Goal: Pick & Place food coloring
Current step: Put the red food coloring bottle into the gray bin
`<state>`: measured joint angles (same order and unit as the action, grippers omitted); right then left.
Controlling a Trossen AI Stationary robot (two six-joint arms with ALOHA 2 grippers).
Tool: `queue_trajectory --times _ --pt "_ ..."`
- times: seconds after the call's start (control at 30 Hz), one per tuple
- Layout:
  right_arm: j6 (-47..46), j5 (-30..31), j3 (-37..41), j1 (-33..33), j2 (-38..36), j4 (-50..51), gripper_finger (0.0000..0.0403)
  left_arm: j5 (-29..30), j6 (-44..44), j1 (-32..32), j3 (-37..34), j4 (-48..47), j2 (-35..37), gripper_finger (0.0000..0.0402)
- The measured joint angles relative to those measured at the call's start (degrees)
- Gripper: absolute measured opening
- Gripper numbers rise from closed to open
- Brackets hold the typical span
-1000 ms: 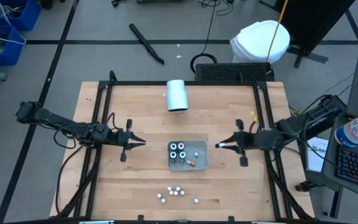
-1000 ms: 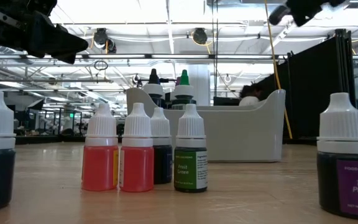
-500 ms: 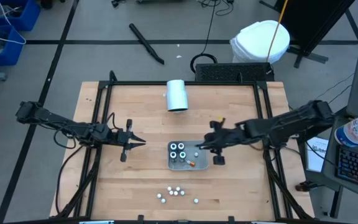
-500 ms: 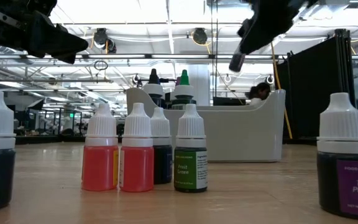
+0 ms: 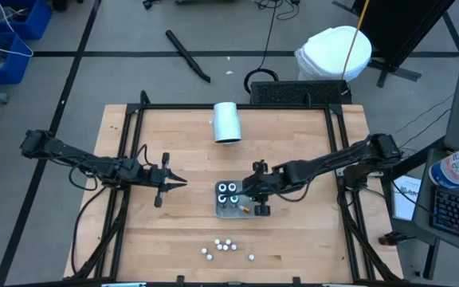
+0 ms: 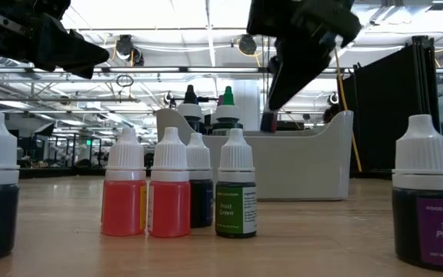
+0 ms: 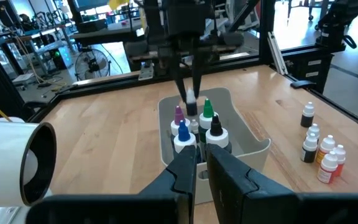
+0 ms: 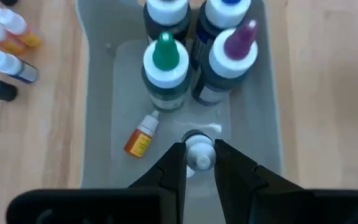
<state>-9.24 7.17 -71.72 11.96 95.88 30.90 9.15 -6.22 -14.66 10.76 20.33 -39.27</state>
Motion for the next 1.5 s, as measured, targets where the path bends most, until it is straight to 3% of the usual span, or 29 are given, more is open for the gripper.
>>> queue_trajectory --times 1.0,1.5 --pt "-6.6 4.7 0.0 -0.3 9.3 -2.9 0.0058 0.0 -0.8 0.0 0.0 0.0 0.0 0.0047" --pt "-6.6 4.6 0.0 -0.3 9.2 -3.8 0.0062 0.0 -0.8 0.0 0.0 0.0 0.0 0.0047"
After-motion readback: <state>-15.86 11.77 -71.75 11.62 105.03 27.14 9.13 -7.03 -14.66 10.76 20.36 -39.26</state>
